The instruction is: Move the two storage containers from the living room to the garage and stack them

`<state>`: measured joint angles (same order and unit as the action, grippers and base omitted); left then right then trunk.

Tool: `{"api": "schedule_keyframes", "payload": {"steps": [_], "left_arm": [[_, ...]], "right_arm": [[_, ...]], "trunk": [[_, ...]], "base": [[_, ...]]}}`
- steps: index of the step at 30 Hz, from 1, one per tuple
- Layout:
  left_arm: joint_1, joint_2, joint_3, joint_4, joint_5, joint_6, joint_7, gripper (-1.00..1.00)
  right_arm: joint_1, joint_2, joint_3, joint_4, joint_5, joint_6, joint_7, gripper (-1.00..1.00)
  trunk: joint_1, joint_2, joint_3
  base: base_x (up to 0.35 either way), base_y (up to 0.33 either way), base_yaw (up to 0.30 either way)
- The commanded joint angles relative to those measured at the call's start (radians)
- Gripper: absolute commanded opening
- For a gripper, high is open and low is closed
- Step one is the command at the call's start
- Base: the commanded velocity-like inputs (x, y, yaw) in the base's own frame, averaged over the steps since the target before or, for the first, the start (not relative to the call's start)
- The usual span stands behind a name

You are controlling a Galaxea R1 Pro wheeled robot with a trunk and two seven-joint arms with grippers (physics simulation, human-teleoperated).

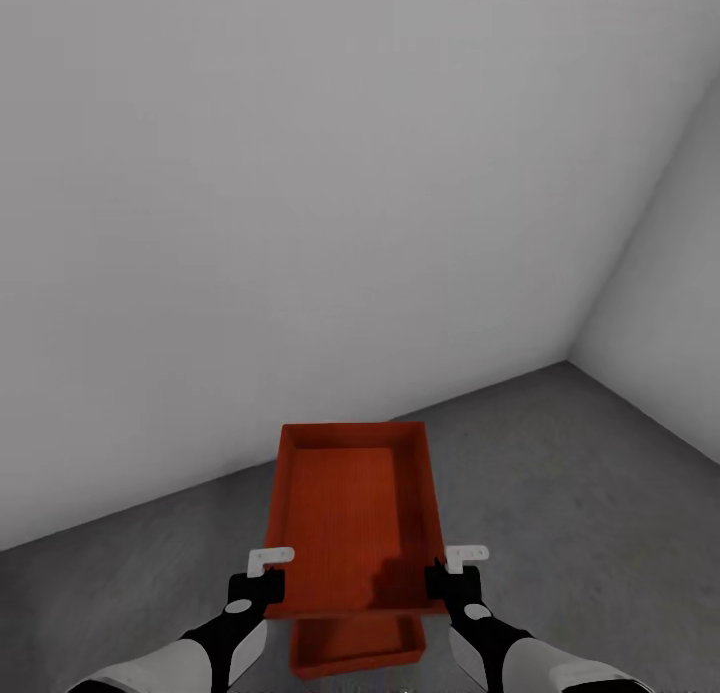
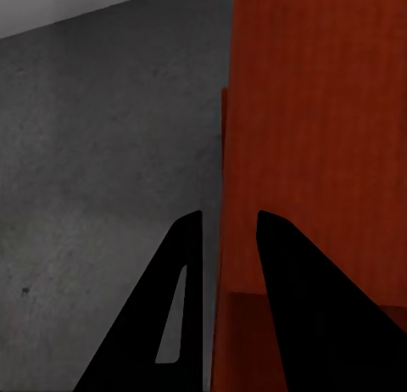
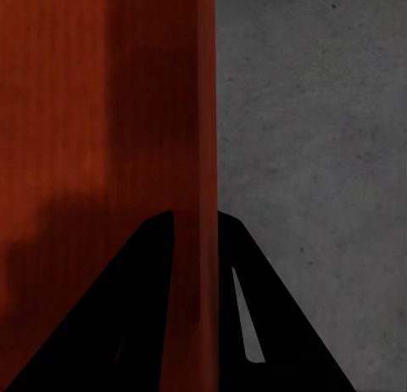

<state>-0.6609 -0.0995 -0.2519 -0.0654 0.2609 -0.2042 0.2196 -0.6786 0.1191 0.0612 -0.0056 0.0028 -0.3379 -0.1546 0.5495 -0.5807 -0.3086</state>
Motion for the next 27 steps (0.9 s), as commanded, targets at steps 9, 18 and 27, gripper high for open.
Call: {"api": "schedule_keyframes", "payload": {"steps": [9, 18, 27], "left_arm": [[-0.001, 0.000, -0.004, -0.001, 0.002, -0.032, 0.015, -1.00], [-0.001, 0.001, -0.004, -0.001, 0.005, -0.034, 0.015, -1.00], [-0.001, 0.000, -0.004, -0.001, 0.004, -0.034, 0.015, -1.00]], "right_arm": [[-0.001, 0.024, -0.058, 0.004, -0.024, -0.006, -0.003, -1.00], [-0.001, 0.022, -0.058, 0.004, -0.024, -0.007, -0.002, -1.00], [-0.001, 0.024, -0.058, 0.004, -0.024, -0.007, -0.002, -1.00]], "trunk": [[0.000, -0.001, -0.016], [0.000, -0.001, -0.030], [0.000, -0.001, -0.045]], "base": [[0.000, 0.000, 0.000], [0.000, 0.000, 0.000], [0.000, 0.000, 0.000]]}}
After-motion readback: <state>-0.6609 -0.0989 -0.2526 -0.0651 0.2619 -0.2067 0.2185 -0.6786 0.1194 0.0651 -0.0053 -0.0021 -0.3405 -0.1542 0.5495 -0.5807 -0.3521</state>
